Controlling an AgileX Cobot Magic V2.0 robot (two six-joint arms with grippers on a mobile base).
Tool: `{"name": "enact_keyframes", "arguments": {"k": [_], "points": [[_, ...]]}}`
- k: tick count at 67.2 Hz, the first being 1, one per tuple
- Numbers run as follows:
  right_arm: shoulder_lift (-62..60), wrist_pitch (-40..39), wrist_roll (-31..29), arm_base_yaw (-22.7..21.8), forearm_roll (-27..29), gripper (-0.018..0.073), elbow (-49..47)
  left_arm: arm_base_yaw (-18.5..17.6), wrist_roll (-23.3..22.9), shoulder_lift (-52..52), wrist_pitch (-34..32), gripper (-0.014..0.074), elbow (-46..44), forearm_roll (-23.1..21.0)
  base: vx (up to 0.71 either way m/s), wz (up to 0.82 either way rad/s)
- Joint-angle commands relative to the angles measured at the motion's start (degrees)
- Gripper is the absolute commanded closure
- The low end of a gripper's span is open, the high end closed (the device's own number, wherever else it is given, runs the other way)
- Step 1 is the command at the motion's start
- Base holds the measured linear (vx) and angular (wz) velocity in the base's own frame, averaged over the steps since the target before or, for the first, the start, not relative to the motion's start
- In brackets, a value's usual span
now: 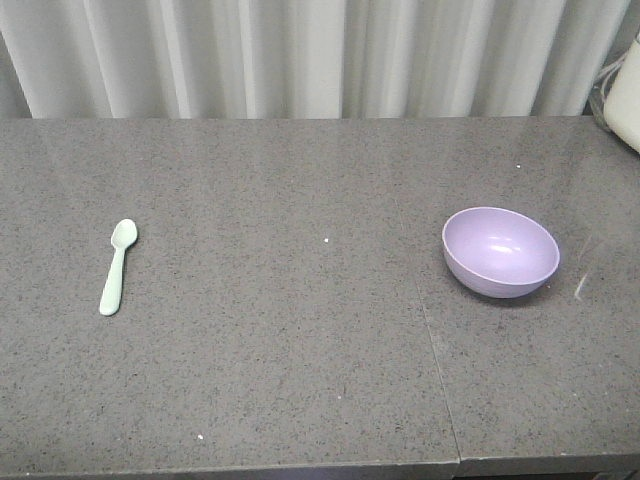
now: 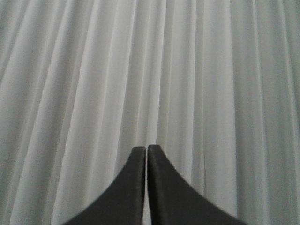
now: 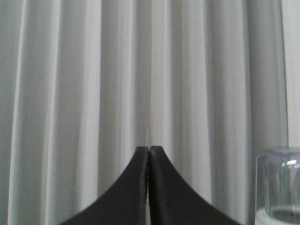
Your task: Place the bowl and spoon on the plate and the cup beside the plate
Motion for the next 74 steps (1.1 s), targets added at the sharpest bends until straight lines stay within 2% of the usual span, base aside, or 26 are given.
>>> {"name": "enact_keyframes", "arguments": {"k": [1, 17, 32, 38, 44, 47, 52, 58, 64, 74], "points": [[7.74, 5.07, -0.64, 0.08, -1.18, 0.0570, -7.28, -0.37, -0.29, 7.52, 4.67, 0.0603, -6.02, -0.01, 0.00, 0.00], [16.81, 5.48, -0.69, 0.08, -1.21, 0.0569, -8.85, -0.38, -0.29, 16.06, 1.40, 0.0603, -6.69, -0.01, 0.00, 0.00], [18.60, 6.99, -0.70, 0.08, -1.55, 0.0550, -8.85, -0.38, -0.12, 16.28, 5.50, 0.0585, -6.69, 0.08, 0.00, 0.00], [18.60, 7.11, -1.26, 0.08, -4.68, 0.0478, -8.85, -0.38, 0.67, 16.50, 8.65, 0.0532, -7.62, 0.08, 0.00, 0.00], [18.60, 7.10, -0.98, 0.08, -5.78, 0.0332, -8.85, -0.44, 4.23, 18.39, 16.39, 0.0437, -11.39, 0.24, 0.00, 0.00], [18.60, 7.99, -0.41, 0.08, -5.62, 0.0226, -8.97, -0.44, 5.66, 19.91, 19.85, 0.0364, -13.59, 0.02, 0.00, 0.00], [18.60, 10.56, -0.41, 0.08, -5.77, 0.0051, -9.41, -0.44, 5.08, 22.28, 23.52, 0.0224, -16.95, -0.06, 0.00, 0.00], [18.60, 12.87, -0.41, 0.08, -6.34, -0.0092, -9.55, -0.44, 4.81, 24.46, 27.87, 0.0085, -20.39, -1.60, 0.00, 0.00], [18.60, 13.03, -0.47, 0.08, -6.10, -0.0129, -9.55, -0.44, 4.61, 27.33, 33.21, 0.0023, -24.27, -5.01, 0.00, 0.00], [19.72, 12.14, -0.47, 0.08, -6.21, -0.0107, -9.78, -0.44, 4.78, 33.21, 41.85, 0.0020, -31.10, -4.95, 0.00, 0.00]]}}
